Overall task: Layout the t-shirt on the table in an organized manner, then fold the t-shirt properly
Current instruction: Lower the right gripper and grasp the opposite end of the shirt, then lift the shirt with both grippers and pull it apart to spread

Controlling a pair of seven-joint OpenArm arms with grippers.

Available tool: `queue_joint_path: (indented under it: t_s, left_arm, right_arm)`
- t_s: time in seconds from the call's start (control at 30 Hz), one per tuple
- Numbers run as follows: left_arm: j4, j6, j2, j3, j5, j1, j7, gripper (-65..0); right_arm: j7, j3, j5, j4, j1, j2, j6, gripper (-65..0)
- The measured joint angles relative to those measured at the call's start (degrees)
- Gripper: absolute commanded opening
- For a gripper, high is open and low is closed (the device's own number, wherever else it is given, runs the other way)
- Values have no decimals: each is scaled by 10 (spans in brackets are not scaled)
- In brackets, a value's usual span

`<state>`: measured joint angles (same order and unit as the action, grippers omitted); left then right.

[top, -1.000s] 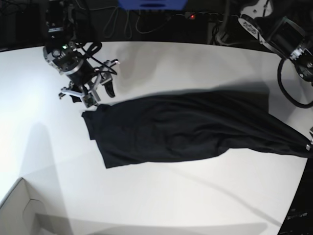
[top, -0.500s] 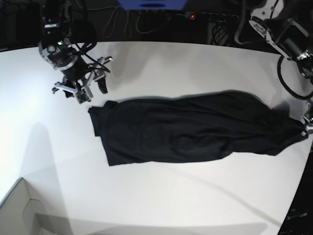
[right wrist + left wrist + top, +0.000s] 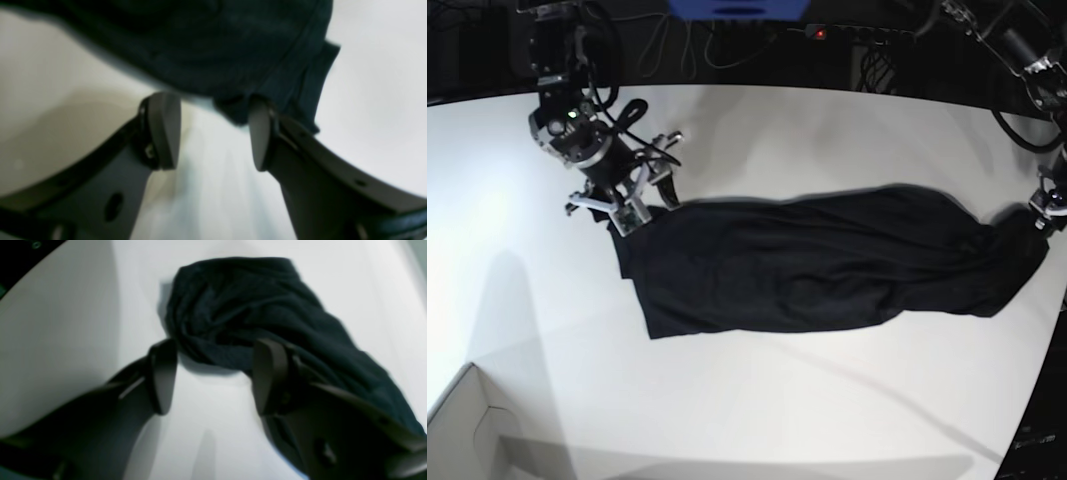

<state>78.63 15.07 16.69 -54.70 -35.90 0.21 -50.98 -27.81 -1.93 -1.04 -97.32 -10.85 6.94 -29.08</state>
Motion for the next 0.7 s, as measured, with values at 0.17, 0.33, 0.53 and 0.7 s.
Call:
queue_joint_path:
  t_s: [0.17,0.33,0.53,0.7]
  left_arm:
    - [25,0,-4,-44,-32,37,-1,-287]
    - [23,0,-5,-50,-34,62,-2,-287]
    - [23,0,-5,-48,-38,76,0,-287]
    - [23,0,-24,-48,-38,76,-2,-287]
  right_arm:
    - [4,1,-1,27,31,0,2,-324]
    - [0,1,-1,79,49,0,2,-326]
    - [2,1,-1,97,51,0,2,-462]
    - [0,2,-1,91,45,0,2,-650]
